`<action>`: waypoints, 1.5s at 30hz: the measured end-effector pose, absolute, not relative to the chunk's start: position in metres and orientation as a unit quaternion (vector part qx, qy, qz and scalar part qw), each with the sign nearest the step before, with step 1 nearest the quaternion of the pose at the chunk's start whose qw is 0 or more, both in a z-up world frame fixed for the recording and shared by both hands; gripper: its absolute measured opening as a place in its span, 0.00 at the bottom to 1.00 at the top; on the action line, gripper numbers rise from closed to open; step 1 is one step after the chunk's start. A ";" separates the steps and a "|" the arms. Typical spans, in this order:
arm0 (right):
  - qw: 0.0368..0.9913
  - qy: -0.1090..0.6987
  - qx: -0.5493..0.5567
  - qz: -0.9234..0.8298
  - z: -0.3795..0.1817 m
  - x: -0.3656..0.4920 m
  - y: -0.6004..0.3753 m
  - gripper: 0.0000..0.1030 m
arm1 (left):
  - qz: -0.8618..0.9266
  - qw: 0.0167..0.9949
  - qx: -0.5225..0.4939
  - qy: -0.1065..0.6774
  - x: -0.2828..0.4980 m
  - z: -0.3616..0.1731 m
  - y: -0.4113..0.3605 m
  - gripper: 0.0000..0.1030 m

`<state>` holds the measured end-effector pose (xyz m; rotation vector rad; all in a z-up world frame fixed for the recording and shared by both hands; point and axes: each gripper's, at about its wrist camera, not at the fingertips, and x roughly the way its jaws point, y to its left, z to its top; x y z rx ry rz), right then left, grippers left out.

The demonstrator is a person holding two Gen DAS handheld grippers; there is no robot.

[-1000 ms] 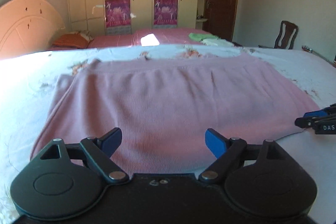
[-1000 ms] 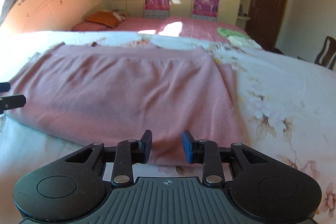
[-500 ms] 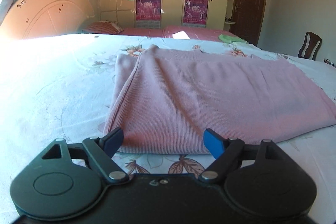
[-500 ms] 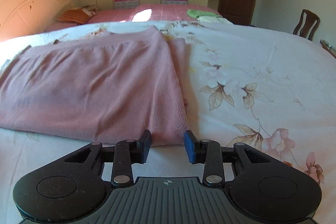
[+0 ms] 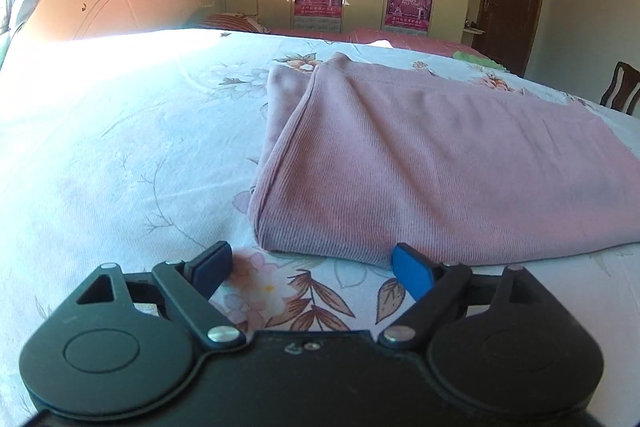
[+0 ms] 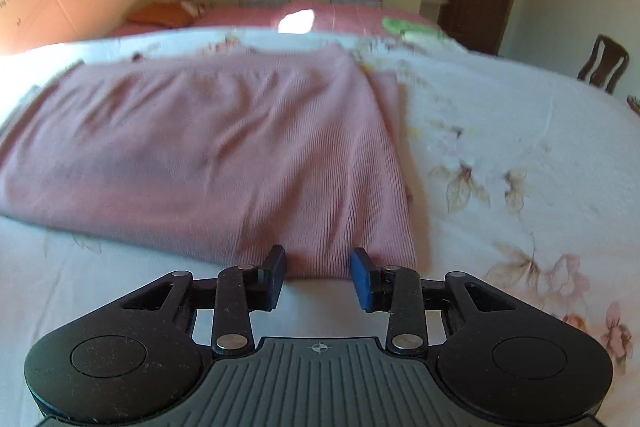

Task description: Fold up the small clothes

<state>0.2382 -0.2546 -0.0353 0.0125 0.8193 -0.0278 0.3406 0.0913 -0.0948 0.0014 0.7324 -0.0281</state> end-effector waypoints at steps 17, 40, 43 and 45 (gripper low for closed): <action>0.941 0.331 0.052 0.040 0.021 0.218 -0.249 0.34 | -0.057 0.914 -0.123 0.383 0.310 -0.073 0.102 0.65; 0.930 0.335 0.105 0.111 0.002 0.314 -0.185 0.34 | -0.004 0.840 -0.476 0.260 0.395 -0.120 0.145 0.69; 0.927 0.338 0.107 0.122 -0.002 0.328 -0.175 0.34 | 0.016 0.819 -0.531 0.217 0.392 -0.130 0.155 0.60; 0.924 0.342 0.111 0.133 -0.006 0.335 -0.169 0.26 | 0.027 0.815 -0.536 0.219 0.400 -0.134 0.156 0.46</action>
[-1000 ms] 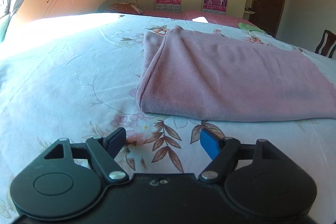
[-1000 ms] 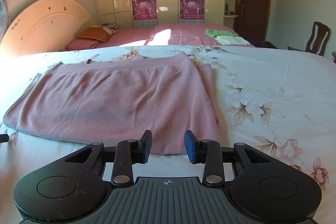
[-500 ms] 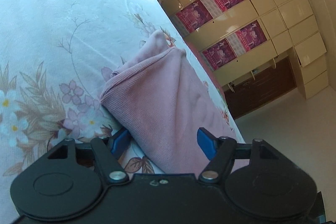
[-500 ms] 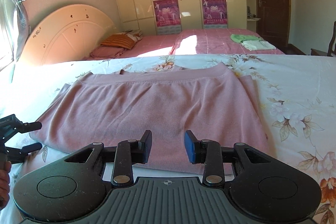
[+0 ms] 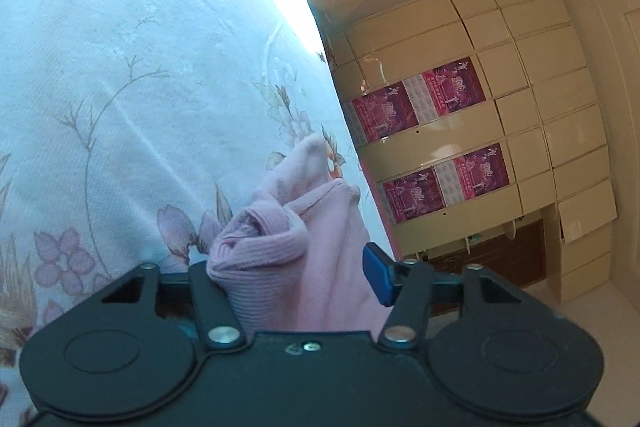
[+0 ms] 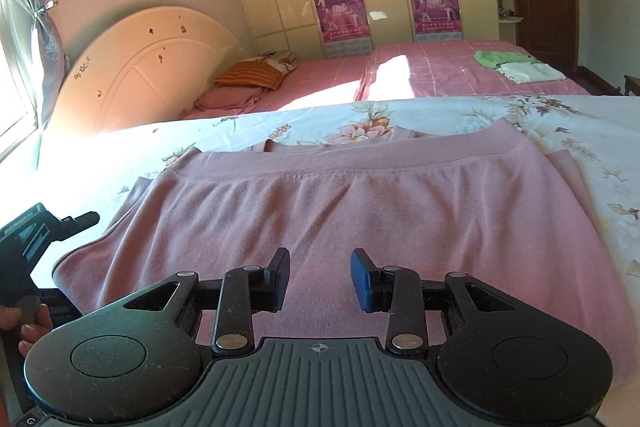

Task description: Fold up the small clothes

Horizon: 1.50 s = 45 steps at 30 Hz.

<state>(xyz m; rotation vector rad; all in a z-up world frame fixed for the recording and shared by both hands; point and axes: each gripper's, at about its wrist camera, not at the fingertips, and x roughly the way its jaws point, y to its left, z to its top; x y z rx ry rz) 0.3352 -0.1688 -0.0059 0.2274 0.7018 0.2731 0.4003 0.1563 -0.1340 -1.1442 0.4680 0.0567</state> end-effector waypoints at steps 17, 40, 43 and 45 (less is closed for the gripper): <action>0.907 0.382 0.091 0.151 -0.050 0.369 -0.143 0.00 | -0.031 0.840 -0.478 0.255 0.406 -0.144 0.179 0.09; 0.903 0.326 0.279 0.019 -0.018 0.281 -0.416 0.01 | -0.288 0.836 -0.217 0.413 0.454 -0.113 -0.204 0.13; 0.896 0.322 0.302 0.039 -0.013 0.270 -0.436 0.02 | -0.315 0.842 -0.205 0.387 0.435 -0.091 -0.209 0.63; 0.899 0.311 0.305 0.051 -0.005 0.270 -0.438 0.34 | -0.329 0.845 -0.224 0.357 0.421 -0.070 -0.191 0.64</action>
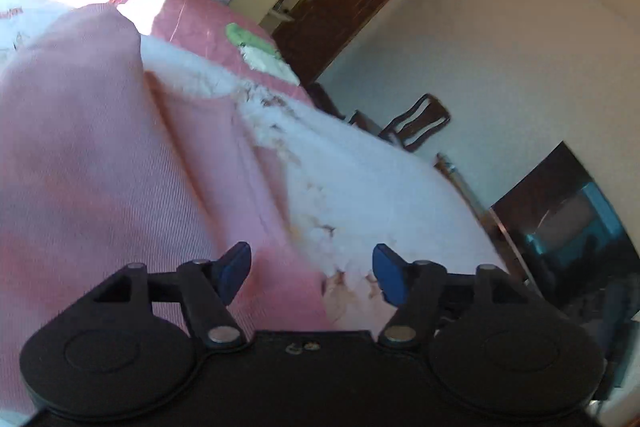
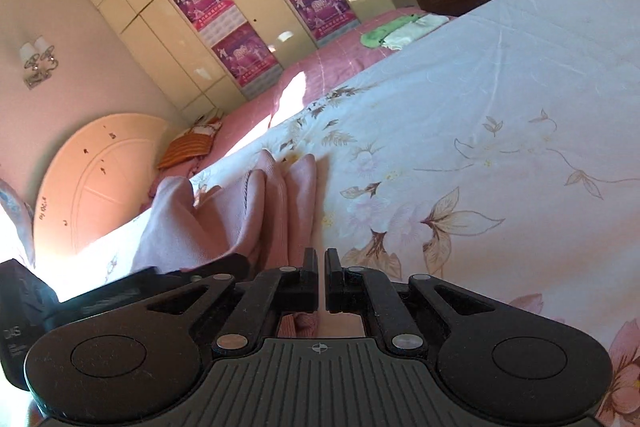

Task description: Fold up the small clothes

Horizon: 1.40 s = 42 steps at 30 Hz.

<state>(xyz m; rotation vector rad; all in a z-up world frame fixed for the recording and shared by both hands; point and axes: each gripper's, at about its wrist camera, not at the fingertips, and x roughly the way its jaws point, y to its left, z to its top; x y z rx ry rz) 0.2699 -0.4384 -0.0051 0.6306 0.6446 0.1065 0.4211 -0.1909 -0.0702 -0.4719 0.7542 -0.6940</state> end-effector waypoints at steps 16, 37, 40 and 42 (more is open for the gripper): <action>0.861 0.417 0.237 0.168 -0.033 0.357 -0.364 0.45 | -0.147 0.892 -0.195 0.381 0.450 -0.098 -0.057 0.65; 0.931 0.355 0.029 0.083 -0.041 0.316 -0.325 0.09 | -0.176 0.899 -0.135 0.377 0.477 -0.093 -0.076 0.65; 0.927 0.360 0.067 0.085 -0.042 0.314 -0.337 0.09 | -0.184 0.893 -0.147 0.383 0.479 -0.096 -0.071 0.66; 0.925 0.357 0.100 0.089 -0.035 0.315 -0.348 0.17 | -0.187 0.895 -0.143 0.378 0.477 -0.090 -0.071 0.63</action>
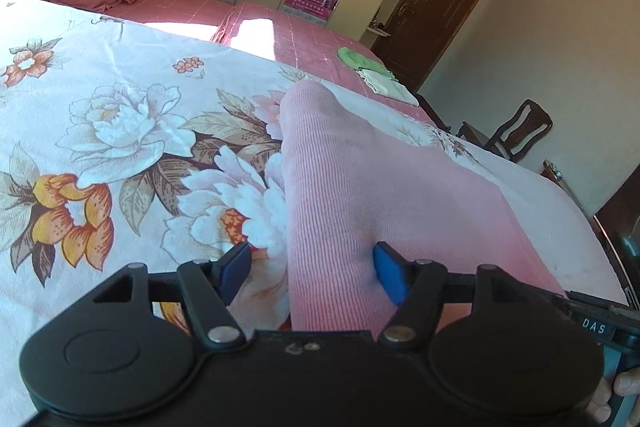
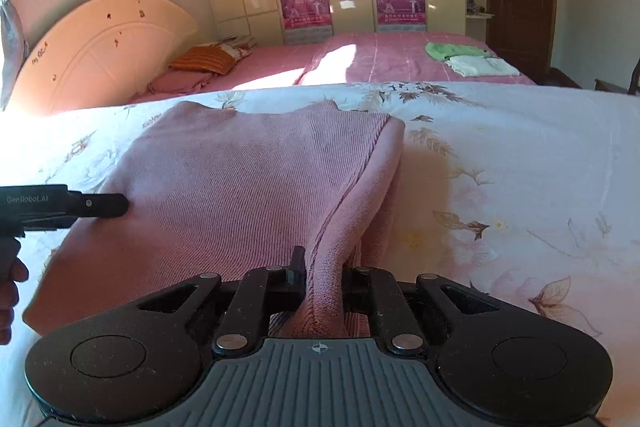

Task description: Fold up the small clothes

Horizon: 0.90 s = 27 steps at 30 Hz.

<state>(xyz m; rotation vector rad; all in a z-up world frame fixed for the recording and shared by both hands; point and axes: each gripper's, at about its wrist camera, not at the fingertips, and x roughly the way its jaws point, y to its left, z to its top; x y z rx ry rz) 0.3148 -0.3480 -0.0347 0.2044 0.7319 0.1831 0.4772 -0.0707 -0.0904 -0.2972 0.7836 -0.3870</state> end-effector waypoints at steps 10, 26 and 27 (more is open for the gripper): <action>0.912 0.375 0.148 0.076 -0.036 0.346 -0.376 0.10 | -0.199 0.893 -0.131 0.383 0.483 -0.103 -0.075 0.68; 0.899 0.393 0.171 0.089 -0.008 0.269 -0.365 0.50 | -0.199 0.890 -0.082 0.402 0.416 -0.093 -0.067 0.67; 0.892 0.408 0.177 0.083 -0.014 0.266 -0.364 0.46 | -0.195 0.891 -0.089 0.401 0.413 -0.095 -0.064 0.67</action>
